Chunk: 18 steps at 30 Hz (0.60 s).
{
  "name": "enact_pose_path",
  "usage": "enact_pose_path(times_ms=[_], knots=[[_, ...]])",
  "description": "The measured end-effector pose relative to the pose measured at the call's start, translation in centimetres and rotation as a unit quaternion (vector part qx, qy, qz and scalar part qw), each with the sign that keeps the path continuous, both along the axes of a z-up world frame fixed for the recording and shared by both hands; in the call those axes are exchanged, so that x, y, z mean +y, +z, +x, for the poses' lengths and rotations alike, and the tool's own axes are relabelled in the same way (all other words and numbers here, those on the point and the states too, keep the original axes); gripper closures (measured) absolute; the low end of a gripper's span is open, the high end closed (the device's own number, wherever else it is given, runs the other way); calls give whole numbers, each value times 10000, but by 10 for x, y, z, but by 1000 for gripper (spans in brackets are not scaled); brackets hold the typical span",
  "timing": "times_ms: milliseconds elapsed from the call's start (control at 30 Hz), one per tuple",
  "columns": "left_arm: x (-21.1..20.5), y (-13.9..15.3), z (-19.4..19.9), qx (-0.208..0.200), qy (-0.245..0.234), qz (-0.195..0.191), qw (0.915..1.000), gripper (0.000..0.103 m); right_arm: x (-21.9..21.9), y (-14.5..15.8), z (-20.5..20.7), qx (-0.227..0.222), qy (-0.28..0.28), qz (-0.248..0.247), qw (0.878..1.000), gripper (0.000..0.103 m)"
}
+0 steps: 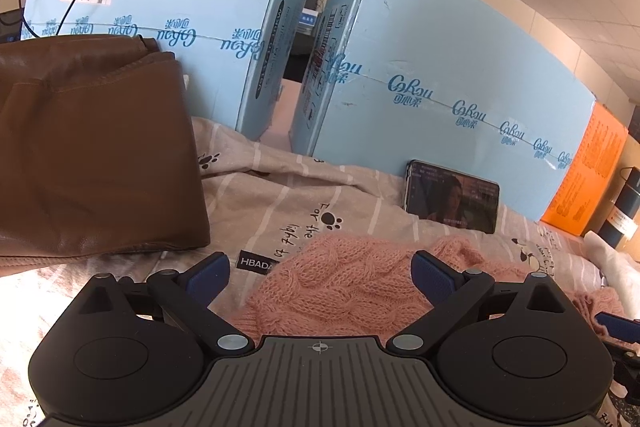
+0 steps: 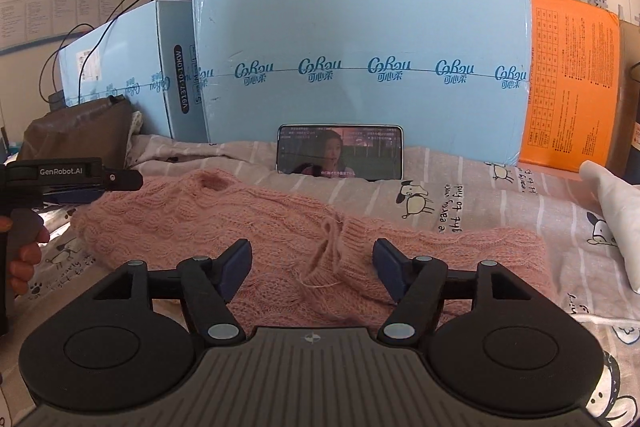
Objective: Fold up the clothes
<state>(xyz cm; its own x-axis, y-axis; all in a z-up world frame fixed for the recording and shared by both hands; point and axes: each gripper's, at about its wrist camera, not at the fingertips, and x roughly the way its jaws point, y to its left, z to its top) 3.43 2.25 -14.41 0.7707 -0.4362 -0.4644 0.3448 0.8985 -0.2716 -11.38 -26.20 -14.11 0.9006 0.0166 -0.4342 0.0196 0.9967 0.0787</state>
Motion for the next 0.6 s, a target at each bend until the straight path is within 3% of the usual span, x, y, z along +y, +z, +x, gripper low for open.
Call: enact_pose_path(times_ms=[100, 233, 333, 433, 533, 600], knots=[[-1, -1, 1, 64, 1, 38, 10000, 4, -5, -13, 13, 408, 58, 312, 9987, 31], [0, -2, 2, 207, -198, -148, 9995, 4, -11, -21, 17, 447, 72, 548, 9975, 27], [1, -4, 4, 316, -255, -213, 9989, 4, -17, -10, 4, 172, 40, 880, 9960, 27], [1, -5, 6, 422, -239, -247, 9985, 4, -29, 8, -22, -461, -83, 1295, 9905, 23], [2, -7, 8, 514, -230, -277, 9980, 3, -49, 19, -50, -988, -970, 1399, 9804, 16], [2, -8, 9, 552, -211, -267, 9979, 3, -67, 17, -57, -899, -1671, 1448, 9711, 15]])
